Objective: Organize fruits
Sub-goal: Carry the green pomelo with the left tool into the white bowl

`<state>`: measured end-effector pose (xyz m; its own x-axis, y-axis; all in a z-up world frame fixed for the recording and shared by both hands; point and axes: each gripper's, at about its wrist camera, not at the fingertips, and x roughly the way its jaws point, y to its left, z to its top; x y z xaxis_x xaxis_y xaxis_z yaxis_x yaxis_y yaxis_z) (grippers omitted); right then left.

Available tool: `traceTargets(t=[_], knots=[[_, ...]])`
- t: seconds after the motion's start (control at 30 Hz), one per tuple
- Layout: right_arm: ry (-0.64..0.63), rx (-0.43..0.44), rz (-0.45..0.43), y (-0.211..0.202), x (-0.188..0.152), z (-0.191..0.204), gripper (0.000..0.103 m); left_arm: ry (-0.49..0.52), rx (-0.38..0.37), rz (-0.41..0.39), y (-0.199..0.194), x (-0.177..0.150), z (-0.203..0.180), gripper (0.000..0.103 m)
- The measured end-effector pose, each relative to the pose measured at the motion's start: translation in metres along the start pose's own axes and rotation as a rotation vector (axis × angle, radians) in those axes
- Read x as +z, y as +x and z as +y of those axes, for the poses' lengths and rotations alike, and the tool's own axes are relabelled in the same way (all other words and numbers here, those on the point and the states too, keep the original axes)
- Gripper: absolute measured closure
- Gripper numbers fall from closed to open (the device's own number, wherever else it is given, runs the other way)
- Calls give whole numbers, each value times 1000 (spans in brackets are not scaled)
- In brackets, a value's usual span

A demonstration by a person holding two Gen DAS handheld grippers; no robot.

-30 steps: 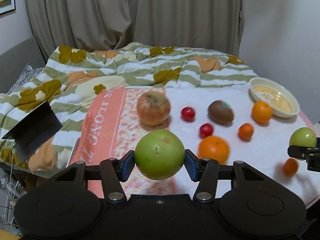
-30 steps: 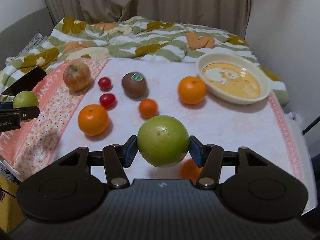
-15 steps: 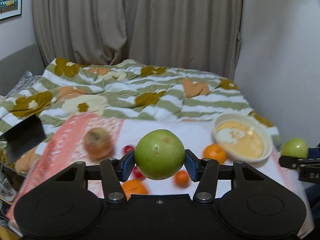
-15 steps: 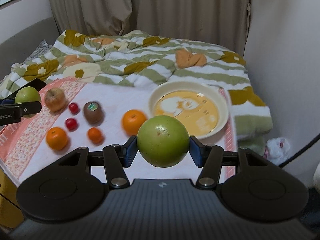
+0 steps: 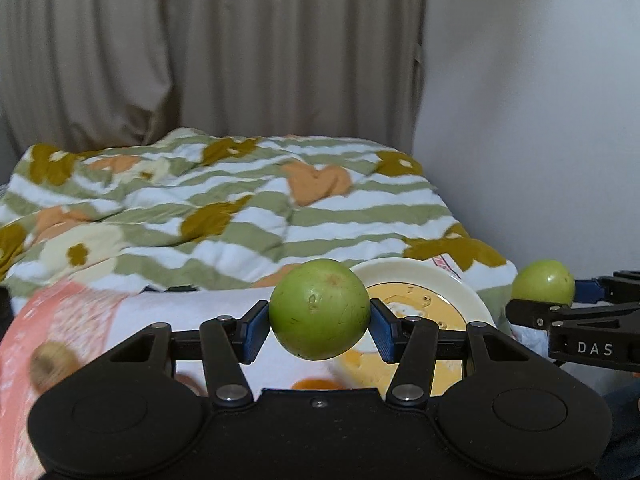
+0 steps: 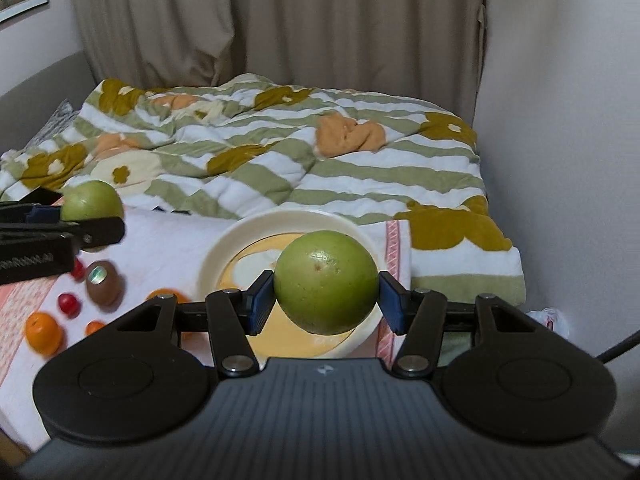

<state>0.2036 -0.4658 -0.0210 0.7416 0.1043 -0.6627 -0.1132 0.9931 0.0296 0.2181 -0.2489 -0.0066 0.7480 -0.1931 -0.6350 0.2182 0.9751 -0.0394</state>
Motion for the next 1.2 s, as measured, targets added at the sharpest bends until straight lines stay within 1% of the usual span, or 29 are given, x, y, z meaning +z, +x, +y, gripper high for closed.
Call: traceTargets(t=[0.23, 0.43, 0.67, 0.8, 0.83, 0.87, 0.9, 0.93, 1.0, 1.1, 1.2], knots=[[30, -25, 29, 39, 12, -20, 33, 116, -57, 77, 73, 14, -18, 46], [70, -50, 56, 66, 18, -34, 33, 223, -90, 131, 126, 15, -39, 46], [111, -72, 75, 79, 17, -48, 33, 349, -105, 150, 158, 9, -63, 46], [117, -82, 80, 83, 19, -53, 33, 383, -112, 155, 166, 6, -71, 45], [118, -83, 80, 84, 19, -54, 33, 384, -115, 152, 167, 6, -71, 43], [118, -84, 80, 84, 19, -55, 33, 389, -117, 139, 165, 6, -72, 37], [118, -84, 80, 84, 19, -55, 33, 396, -117, 123, 161, 7, -74, 18], [117, -85, 79, 85, 20, -56, 33, 405, -113, 99, 156, 8, -74, 5], [119, -84, 77, 85, 22, -57, 33, 416, -114, 77, 147, 9, -73, 3], [113, -73, 73, 83, 24, -57, 33, 402, -105, 95, 138, 10, -64, 3], [85, -53, 76, 87, 27, -51, 33, 346, -104, 131, 130, 10, -49, 3]])
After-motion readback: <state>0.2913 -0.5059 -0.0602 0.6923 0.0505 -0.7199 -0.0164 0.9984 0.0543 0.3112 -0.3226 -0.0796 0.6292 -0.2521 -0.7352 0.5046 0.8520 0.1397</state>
